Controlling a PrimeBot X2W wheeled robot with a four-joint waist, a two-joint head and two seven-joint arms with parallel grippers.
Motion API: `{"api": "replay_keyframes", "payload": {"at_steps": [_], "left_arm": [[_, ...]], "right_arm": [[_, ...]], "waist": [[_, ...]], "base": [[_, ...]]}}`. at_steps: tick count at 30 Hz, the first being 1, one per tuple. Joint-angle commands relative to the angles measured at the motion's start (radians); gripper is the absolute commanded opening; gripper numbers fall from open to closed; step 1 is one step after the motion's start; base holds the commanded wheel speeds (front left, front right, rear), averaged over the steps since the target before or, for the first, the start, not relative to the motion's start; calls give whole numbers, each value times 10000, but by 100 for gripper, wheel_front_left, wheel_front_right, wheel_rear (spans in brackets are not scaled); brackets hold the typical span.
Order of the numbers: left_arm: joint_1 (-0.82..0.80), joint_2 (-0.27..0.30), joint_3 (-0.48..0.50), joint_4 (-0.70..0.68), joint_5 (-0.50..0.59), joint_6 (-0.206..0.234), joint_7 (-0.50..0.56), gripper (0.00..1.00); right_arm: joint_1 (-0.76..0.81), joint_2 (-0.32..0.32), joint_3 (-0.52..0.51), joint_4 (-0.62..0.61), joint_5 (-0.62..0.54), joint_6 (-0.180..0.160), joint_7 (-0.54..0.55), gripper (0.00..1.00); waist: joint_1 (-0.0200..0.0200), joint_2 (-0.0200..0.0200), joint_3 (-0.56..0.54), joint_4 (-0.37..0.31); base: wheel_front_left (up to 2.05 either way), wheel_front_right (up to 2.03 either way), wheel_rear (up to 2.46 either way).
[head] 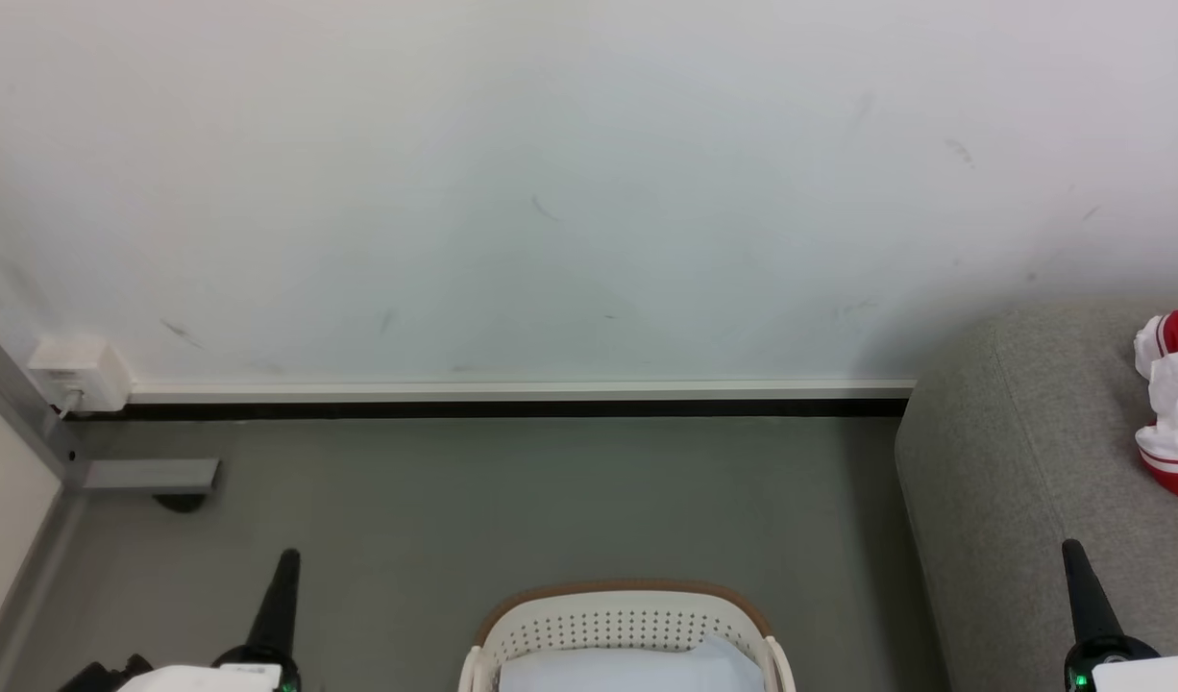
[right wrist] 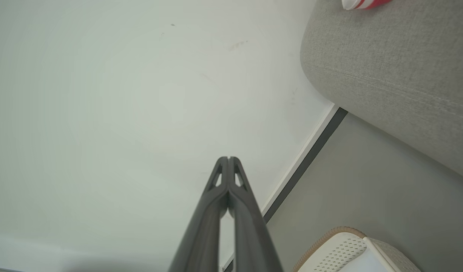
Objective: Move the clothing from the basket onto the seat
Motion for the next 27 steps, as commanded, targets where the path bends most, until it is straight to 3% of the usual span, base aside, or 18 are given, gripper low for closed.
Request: {"api": "replay_keyframes", "payload": {"at_steps": [1, 27], "left_arm": [[-187, 82, 46, -91, -191, -78, 47, 0], [-400, 94, 262, -193, -2206, -232, 565, 0]], "right_arm": [[-213, -9, -56, -109, 241, -14, 60, 0], [-446, 56, -252, -147, 2219, -19, 573, 0]], "waist": [[0, -1, 3, 1], [0, -1, 104, 26]], "base": [[0, 0, 0], [0, 0, 0]]}}
